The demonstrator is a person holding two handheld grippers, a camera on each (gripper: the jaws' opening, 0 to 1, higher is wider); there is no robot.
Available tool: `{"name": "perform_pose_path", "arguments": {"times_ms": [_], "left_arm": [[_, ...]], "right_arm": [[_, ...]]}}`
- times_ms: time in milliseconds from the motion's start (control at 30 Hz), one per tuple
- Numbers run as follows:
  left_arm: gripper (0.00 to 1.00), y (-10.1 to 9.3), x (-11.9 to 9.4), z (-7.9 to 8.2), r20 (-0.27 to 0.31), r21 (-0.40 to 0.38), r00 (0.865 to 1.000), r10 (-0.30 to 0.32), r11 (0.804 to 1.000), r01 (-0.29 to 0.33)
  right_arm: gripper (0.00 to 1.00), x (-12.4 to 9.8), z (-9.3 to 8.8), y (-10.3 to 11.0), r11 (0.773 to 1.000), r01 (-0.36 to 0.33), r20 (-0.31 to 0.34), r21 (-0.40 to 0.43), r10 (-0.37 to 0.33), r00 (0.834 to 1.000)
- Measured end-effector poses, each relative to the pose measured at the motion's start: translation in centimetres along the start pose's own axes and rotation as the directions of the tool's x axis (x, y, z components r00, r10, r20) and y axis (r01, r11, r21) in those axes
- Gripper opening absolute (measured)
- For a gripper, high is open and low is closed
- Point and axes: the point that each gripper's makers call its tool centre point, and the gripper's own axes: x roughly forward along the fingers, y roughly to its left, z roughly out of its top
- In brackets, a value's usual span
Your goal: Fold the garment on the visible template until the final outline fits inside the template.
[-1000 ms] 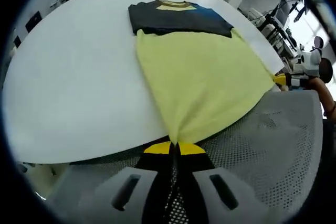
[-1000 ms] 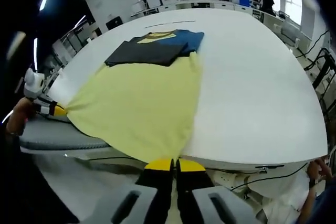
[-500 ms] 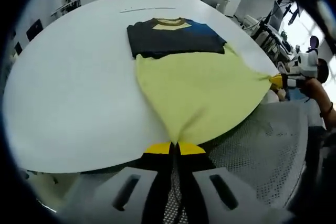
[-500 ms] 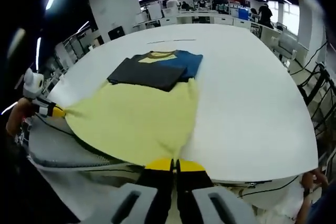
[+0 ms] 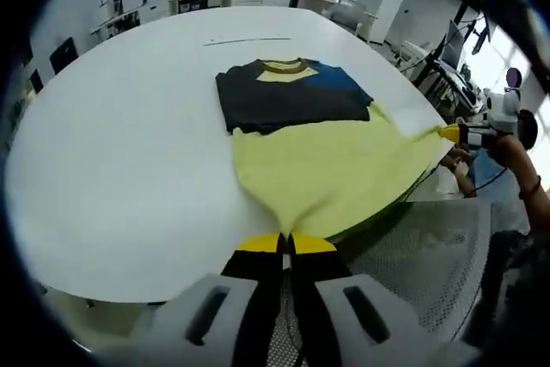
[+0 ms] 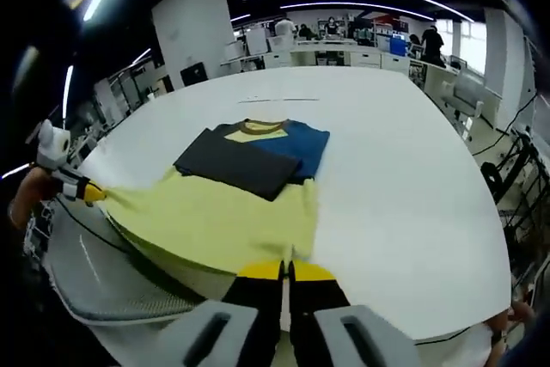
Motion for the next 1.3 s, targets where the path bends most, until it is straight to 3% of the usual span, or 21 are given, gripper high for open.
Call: {"name": "perform_pose_path", "arguments": {"times_ms": [233,533,767,1300], "left_arm": [[0.0,0.7,0.0,3.2,0.083,0.023,0.997,0.011,1.0,-0.013],[0.0,1.8,0.6,6.7,0.129,0.062,0.991,0.031,0.997,-0.039],[0.0,3.2,1.1,9.6,0.172,0.047,0.984,0.05,0.997,-0.059],[0.0,6.1,2.4,17.5,0.314,0.047,0.936,0.159,0.982,-0.182]], "right_arm": [[0.0,0.8,2.8,-0.8,0.999,0.004,0.035,-0.032,-0.003,0.999],[0.0,2.1,6.4,-1.4,0.996,0.009,0.067,-0.091,-0.003,0.998],[0.0,3.2,9.0,-1.8,0.991,0.011,0.082,-0.133,0.0,0.997],[0.0,6.3,17.0,-2.7,0.982,0.047,0.187,-0.18,-0.013,0.982]]}}
